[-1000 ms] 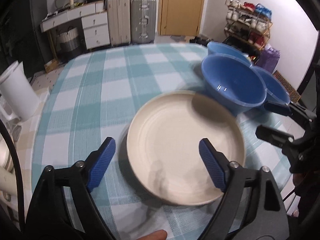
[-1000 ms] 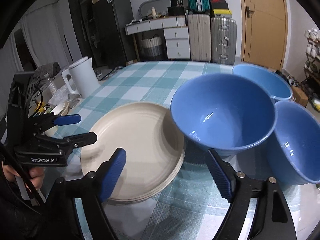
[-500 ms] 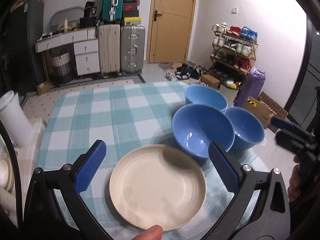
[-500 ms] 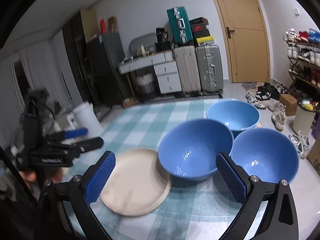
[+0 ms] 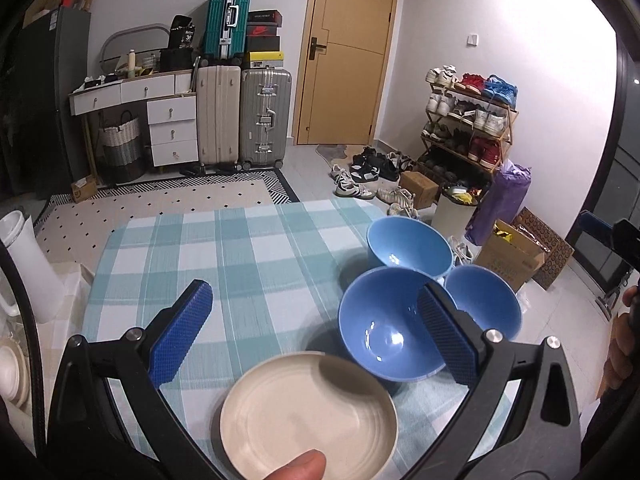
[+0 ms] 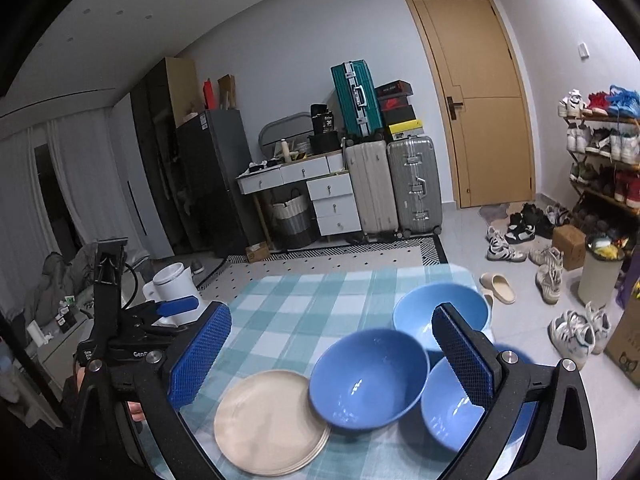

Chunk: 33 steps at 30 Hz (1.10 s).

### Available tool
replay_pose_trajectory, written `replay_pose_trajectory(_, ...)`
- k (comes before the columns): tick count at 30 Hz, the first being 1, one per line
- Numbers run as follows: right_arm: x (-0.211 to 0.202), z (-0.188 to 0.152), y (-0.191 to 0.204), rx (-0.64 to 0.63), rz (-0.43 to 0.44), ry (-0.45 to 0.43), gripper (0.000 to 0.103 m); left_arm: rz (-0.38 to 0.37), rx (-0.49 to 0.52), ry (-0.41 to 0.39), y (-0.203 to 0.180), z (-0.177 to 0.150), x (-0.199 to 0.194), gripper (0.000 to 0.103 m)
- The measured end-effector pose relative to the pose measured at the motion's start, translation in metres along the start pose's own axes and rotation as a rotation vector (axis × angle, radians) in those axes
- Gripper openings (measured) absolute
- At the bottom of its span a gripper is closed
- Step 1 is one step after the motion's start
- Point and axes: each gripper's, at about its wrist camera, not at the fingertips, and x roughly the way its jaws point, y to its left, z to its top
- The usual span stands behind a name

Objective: Organize plates and bowls
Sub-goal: 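Move both tools toward the light-blue bowls on the cloth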

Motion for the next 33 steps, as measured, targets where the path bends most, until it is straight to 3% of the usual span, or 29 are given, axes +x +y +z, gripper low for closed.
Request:
replay_pose_trajectory(13,0.035,0.034,-0.048,0.048,-0.047,0.023,0.102,-0.011,0.017,0.074,-0.017,0.035,0.082,0.102)
replay_pose_trajectory(22,0.045,0.062,-0.093,0.124,-0.122,-0.035,0.102,-0.006,0.036,0.1,-0.036,0.054,0.128,0.102)
replay_pose_trajectory(25,0.054,0.065,-0.107,0.108,-0.165,-0.011,0.102,-0.003,0.036,0.122,-0.042,0.057,0.145,0.102)
replay_pose_trajectory(33,0.09,0.045,-0.156,0.206,-0.173,0.083,0.102,0.001,0.049,0.163,-0.053,0.057,0.182,0.102)
